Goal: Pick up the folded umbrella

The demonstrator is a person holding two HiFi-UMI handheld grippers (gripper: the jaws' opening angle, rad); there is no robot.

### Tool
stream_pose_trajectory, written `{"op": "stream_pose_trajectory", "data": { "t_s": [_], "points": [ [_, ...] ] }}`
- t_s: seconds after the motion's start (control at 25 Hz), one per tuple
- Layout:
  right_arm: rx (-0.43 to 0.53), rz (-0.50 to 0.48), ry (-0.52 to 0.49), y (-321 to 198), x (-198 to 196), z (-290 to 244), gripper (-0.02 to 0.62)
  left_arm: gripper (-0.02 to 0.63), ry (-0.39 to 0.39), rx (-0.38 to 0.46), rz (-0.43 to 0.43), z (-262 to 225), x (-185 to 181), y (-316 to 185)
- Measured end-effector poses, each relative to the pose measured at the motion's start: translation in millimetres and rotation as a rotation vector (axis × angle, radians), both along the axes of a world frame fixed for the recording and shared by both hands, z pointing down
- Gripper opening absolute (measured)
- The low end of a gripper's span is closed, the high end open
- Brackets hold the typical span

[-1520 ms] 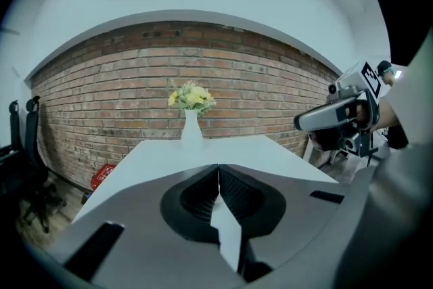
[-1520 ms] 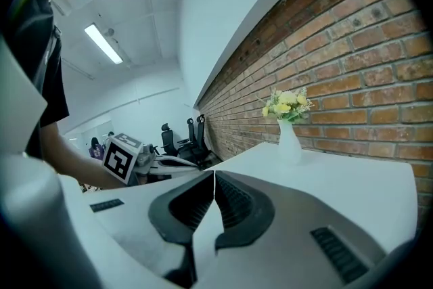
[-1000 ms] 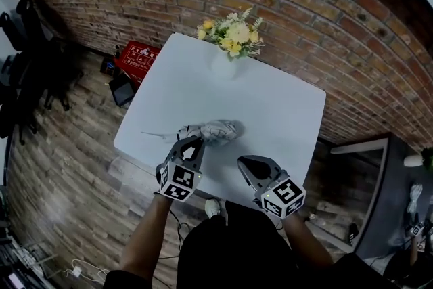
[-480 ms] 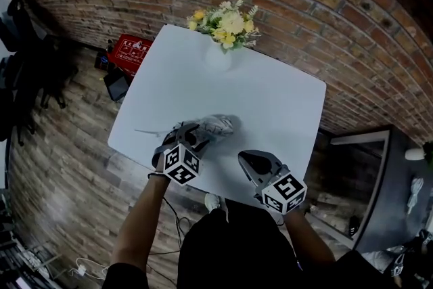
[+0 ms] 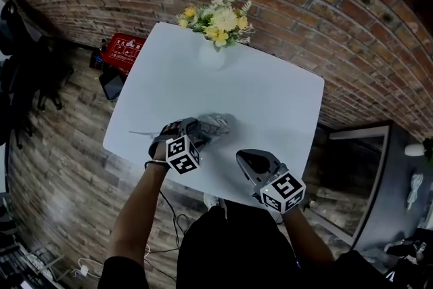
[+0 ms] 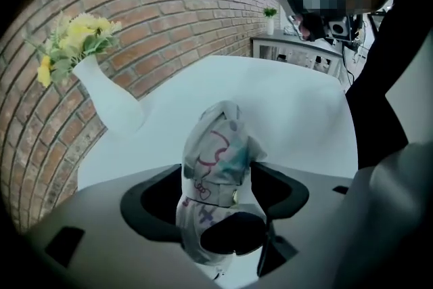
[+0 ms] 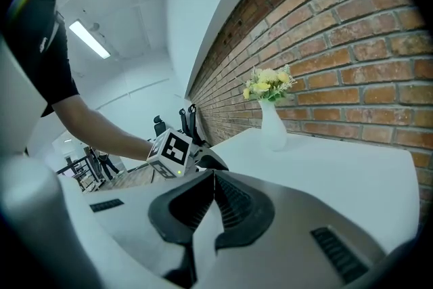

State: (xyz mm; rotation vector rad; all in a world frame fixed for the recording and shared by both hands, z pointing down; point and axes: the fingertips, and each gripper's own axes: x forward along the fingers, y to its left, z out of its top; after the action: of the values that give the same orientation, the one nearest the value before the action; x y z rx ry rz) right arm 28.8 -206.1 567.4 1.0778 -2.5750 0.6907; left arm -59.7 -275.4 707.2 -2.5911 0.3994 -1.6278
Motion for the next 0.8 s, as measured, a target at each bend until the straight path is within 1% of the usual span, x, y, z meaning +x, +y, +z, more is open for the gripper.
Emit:
{"op": "stream_pose_trajectory", "data": {
  "t_s": [0.12,0.2,0.36,0.8],
  "points": [
    [-0.005,-0.001,-0.003,-2.0,-1.2,2.0,0.023,0.327,-0.041,-0.028,0.019,11.1,-3.9,-3.8],
    [-0.007,0.002,-0.001,-3.4,-0.8,2.8,0.023,0.331,-0.055,-0.051,0.02,17.0,-6.7,-5.8],
    [-0.011,0.02,0.009,-5.4,9.8,4.8,0.023,0.331,-0.049,-0.079,0.016,21.6,-4.9,-9.1],
    [-0.014,0.037,0.019,-8.3,20.9,8.1,0.023,0.33,-0.08,-0.162,0.071,28.4,-3.2,-7.4]
  ]
}}
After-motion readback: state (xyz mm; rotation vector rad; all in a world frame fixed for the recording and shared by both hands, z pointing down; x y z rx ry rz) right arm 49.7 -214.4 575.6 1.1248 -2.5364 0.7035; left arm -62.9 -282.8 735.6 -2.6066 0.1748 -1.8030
